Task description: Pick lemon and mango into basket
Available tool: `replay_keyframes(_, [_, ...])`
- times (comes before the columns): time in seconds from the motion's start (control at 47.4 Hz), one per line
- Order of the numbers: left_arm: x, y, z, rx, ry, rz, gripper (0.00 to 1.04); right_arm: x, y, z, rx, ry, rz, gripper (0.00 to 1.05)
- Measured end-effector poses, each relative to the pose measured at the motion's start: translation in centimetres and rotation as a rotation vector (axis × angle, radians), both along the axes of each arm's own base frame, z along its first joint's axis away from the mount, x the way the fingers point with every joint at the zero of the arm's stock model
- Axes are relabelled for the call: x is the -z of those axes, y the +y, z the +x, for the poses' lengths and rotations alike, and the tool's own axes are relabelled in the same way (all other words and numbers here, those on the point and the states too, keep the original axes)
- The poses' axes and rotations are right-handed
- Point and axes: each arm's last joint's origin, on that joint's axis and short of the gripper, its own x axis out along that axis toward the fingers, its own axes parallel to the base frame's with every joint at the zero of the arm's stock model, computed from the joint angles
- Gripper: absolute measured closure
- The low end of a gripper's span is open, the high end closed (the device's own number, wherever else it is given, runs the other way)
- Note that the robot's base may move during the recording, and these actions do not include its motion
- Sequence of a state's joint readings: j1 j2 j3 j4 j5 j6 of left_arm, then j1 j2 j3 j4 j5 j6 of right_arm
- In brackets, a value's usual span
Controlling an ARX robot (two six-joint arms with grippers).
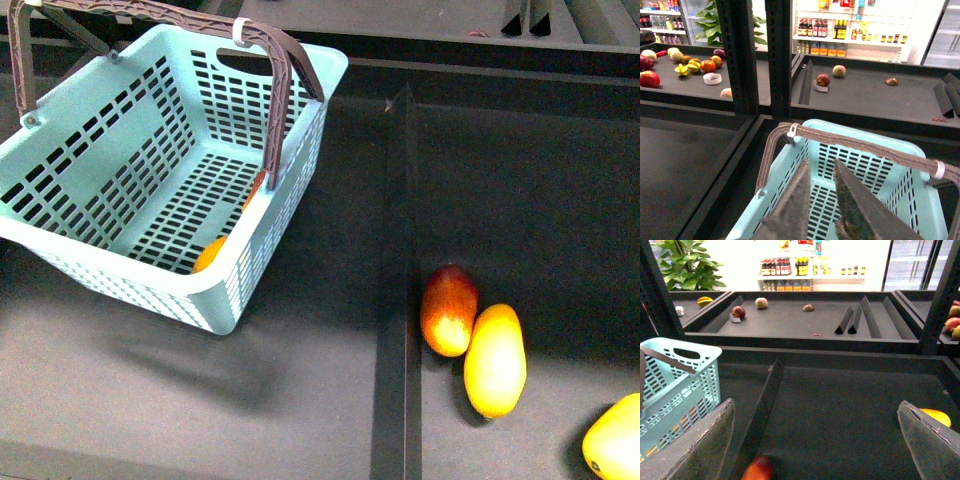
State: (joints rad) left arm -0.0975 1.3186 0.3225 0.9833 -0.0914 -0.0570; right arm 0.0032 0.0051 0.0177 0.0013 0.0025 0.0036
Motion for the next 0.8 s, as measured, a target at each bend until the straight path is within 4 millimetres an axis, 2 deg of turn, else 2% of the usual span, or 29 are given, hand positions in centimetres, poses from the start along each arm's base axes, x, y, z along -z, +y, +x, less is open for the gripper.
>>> replay_keyframes(0.063, [0.3,0.3,-1.3,0.003,-0.003,0.021,1.02,0.0,0.0,0.0,0.0,0.0,0.0,0.09])
replay_keyframes(0.359, [1.1,1.9,-5.4,-0.004,-0.003,0.041,1.02,0.0,0.0,0.0,0.0,0.0,0.0,0.09])
replay_keyframes(0.443, [2.1,2.0,-6.5,-0.003,-0.002,0.042,1.02,0.0,0.0,0.0,0.0,0.0,0.0,0.09])
replay_keyframes(0.802, [2.1,2.0,-8.9,-0.002,-0.002,0.044,1.02,0.0,0.0,0.0,0.0,0.0,0.0,0.09])
